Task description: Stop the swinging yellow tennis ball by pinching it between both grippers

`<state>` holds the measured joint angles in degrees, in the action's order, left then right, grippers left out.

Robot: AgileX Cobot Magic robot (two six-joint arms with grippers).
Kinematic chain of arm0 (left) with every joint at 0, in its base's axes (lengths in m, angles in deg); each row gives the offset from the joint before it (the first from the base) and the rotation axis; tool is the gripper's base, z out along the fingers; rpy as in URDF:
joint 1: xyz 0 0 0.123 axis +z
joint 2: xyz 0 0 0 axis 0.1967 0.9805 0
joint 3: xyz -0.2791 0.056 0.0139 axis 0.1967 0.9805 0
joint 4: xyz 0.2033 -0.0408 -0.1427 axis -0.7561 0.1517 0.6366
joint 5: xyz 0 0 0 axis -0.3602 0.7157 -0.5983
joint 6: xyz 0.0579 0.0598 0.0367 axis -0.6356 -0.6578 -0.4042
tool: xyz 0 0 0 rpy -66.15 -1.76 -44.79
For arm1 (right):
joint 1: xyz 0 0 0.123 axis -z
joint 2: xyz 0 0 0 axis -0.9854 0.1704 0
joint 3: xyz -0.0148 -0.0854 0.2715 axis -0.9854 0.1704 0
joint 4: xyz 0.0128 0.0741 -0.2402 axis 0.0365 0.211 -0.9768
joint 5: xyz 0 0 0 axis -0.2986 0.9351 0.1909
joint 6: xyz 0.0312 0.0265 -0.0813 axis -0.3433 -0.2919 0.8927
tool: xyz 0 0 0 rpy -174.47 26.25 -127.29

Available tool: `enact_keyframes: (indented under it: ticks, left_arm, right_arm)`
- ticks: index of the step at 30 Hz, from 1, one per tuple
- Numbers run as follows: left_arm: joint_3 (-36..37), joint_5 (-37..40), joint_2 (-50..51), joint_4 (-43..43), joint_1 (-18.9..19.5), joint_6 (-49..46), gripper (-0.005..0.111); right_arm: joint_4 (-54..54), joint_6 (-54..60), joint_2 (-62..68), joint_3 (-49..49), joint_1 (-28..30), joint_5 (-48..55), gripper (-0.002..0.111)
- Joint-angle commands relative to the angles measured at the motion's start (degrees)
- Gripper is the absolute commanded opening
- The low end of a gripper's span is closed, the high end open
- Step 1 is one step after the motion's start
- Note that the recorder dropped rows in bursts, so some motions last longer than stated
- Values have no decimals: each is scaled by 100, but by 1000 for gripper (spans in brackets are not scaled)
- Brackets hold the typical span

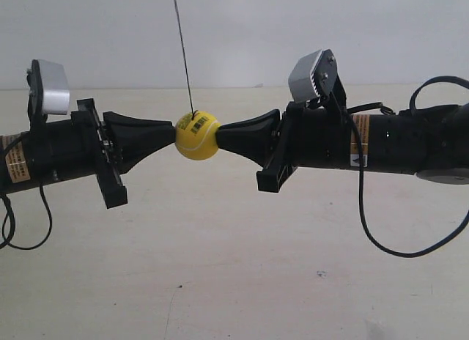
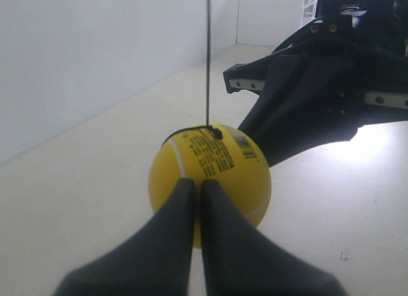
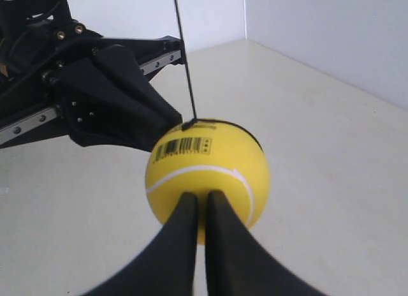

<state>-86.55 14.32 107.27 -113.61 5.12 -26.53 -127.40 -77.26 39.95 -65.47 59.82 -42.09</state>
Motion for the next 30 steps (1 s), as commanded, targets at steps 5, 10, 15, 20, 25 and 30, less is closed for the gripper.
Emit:
enact_keyframes:
  ticks: [5, 10, 15, 20, 25, 30]
  left_arm:
    - [22, -138, -42, -71, -89, -19, 5]
    - [22, -138, -42, -59, 73, -19, 5]
    - [44, -138, -42, 188, 335, 385, 5]
    - [44, -138, -42, 188, 602, 620, 5]
    - [44, -138, -42, 164, 665, 724, 5]
    - [44, -138, -42, -178, 665, 724, 5]
  right_arm:
    - [-116, -10, 9, -23, -26, -171, 0]
    - [-159, 31, -44, -23, -13, 22, 0]
    - [-159, -30, -424, -23, -13, 856, 0]
    - [-159, -346, -805, -23, -13, 1922, 0]
    - [-159, -372, -904, -2, -13, 2052, 0]
    - [-893, -589, -904, -2, -13, 1362, 0]
